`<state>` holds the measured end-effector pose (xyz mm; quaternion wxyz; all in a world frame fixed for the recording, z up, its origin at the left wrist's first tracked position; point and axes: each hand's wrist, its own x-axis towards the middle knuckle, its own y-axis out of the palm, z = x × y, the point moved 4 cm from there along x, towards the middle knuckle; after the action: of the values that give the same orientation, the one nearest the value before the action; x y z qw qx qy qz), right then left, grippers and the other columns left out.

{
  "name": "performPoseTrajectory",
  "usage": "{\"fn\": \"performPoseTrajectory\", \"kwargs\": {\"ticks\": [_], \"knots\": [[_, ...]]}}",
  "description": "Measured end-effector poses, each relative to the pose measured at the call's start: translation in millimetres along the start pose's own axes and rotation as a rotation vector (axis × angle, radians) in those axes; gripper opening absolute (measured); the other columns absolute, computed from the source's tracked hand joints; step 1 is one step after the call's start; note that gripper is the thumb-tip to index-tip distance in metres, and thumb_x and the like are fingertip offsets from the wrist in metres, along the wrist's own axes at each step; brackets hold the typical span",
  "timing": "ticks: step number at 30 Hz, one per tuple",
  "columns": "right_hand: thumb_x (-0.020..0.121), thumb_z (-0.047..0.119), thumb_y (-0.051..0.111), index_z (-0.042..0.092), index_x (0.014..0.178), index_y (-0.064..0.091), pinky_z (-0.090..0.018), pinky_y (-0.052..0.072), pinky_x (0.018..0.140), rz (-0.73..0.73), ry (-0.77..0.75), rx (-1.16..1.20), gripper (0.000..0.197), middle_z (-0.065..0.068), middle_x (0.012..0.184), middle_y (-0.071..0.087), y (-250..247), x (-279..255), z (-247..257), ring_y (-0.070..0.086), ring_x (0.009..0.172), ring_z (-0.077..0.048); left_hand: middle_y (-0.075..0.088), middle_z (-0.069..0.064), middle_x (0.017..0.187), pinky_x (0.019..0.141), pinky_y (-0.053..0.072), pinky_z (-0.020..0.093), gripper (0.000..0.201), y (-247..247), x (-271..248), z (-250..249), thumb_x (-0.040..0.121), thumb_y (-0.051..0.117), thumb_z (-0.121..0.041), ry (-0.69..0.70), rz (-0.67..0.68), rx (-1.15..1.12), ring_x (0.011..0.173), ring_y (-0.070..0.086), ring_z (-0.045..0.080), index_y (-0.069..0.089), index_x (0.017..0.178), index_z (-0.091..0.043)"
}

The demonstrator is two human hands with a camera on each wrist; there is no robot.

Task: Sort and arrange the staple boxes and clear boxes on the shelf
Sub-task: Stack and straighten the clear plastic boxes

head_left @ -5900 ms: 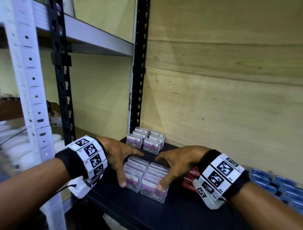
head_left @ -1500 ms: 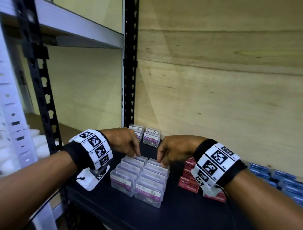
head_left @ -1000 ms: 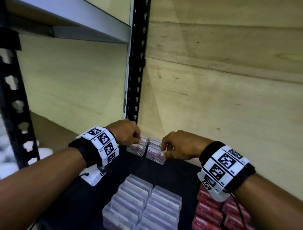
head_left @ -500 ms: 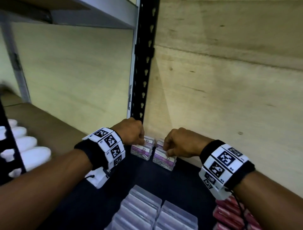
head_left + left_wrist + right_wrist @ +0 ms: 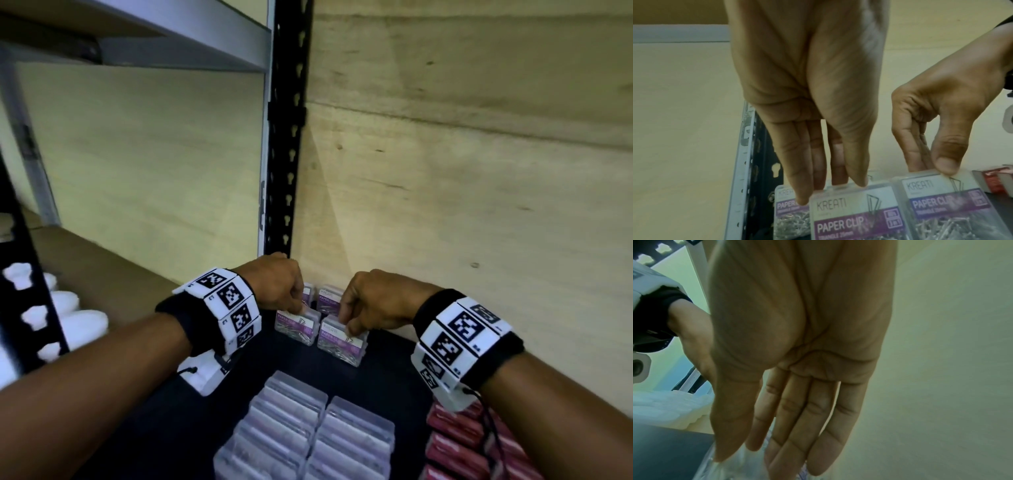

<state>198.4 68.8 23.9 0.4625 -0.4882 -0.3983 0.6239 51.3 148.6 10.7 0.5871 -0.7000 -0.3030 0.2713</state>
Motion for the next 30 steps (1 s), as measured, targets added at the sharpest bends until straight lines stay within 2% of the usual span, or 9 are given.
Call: {"fn": "performPoseTrajectory", "kwargs": {"ticks": [3, 6, 9, 14, 16, 21, 26, 30], "knots": [[0.084, 0.025, 0.078, 0.021, 0.101, 0.076, -0.023, 0.049, 0.082, 0.009, 0.001, 0.002, 0.017, 0.007, 0.097, 0.076, 5, -17, -1, 0.068, 0.091, -0.007, 0.073, -0.01, 0.087, 0.081, 0.045, 0.023, 0.021, 2, -10, -10, 0.086, 0.071, -0.037, 0.019, 0.041, 0.01, 0.069, 0.048, -0.001, 0.078, 0.09, -0.017], [0.083, 0.025, 0.078, 0.02, 0.101, 0.076, -0.024, 0.051, 0.087, 0.02, -0.004, 0.039, 0.019, 0.006, 0.096, 0.076, 10, -34, -2, 0.069, 0.092, -0.008, 0.074, -0.009, 0.086, 0.079, 0.053, 0.025, 0.017, 2, -23, -19, 0.085, 0.073, -0.034, 0.023, 0.075, -0.03, 0.078, 0.064, 0.005, 0.079, 0.089, -0.018], [0.081, 0.026, 0.08, 0.021, 0.1, 0.077, -0.025, 0.052, 0.087, 0.031, 0.0, 0.043, 0.019, 0.007, 0.095, 0.076, 15, -50, -1, 0.07, 0.09, -0.007, 0.074, -0.009, 0.086, 0.08, 0.056, 0.026, 0.016, 4, -35, -31, 0.085, 0.074, -0.033, 0.033, 0.086, -0.02, 0.08, 0.067, 0.005, 0.079, 0.09, -0.018], [0.084, 0.022, 0.077, 0.02, 0.101, 0.077, -0.016, 0.044, 0.067, 0.014, 0.001, 0.033, 0.017, 0.008, 0.094, 0.076, 22, -73, 3, 0.067, 0.08, -0.002, 0.074, -0.011, 0.089, 0.085, 0.056, 0.027, 0.011, 5, -56, -49, 0.086, 0.073, -0.029, 0.042, 0.108, -0.013, 0.081, 0.067, 0.004, 0.078, 0.09, -0.021], [0.085, 0.023, 0.076, 0.02, 0.102, 0.076, -0.015, 0.042, 0.065, 0.005, 0.003, 0.02, 0.018, 0.007, 0.096, 0.076, 25, -78, 4, 0.067, 0.082, -0.004, 0.074, -0.011, 0.09, 0.086, 0.055, 0.028, 0.009, 5, -63, -54, 0.086, 0.073, -0.028, 0.052, 0.108, -0.008, 0.083, 0.067, 0.005, 0.078, 0.09, -0.021], [0.087, 0.022, 0.074, 0.021, 0.104, 0.075, -0.02, 0.047, 0.076, -0.007, -0.002, 0.014, 0.017, 0.006, 0.099, 0.076, 31, -93, 7, 0.069, 0.09, -0.007, 0.074, -0.009, 0.091, 0.086, 0.054, 0.024, 0.013, 8, -78, -64, 0.088, 0.069, -0.029, 0.081, 0.099, 0.037, 0.086, 0.067, 0.006, 0.078, 0.093, -0.02], [0.086, 0.024, 0.075, 0.021, 0.105, 0.074, -0.022, 0.046, 0.076, 0.005, 0.001, -0.014, 0.019, 0.006, 0.1, 0.075, 33, -99, 11, 0.065, 0.084, -0.006, 0.074, -0.01, 0.089, 0.084, 0.054, 0.024, 0.011, 9, -87, -66, 0.088, 0.069, -0.026, 0.077, 0.081, 0.015, 0.082, 0.067, 0.006, 0.078, 0.091, -0.02], [0.087, 0.023, 0.074, 0.02, 0.105, 0.074, -0.022, 0.045, 0.076, -0.002, 0.002, -0.013, 0.018, 0.006, 0.102, 0.075, 33, -101, 12, 0.065, 0.085, -0.006, 0.075, -0.008, 0.09, 0.079, 0.053, 0.02, 0.012, 9, -91, -68, 0.087, 0.069, -0.024, 0.086, 0.066, 0.043, 0.082, 0.067, 0.008, 0.078, 0.092, -0.019]]}}
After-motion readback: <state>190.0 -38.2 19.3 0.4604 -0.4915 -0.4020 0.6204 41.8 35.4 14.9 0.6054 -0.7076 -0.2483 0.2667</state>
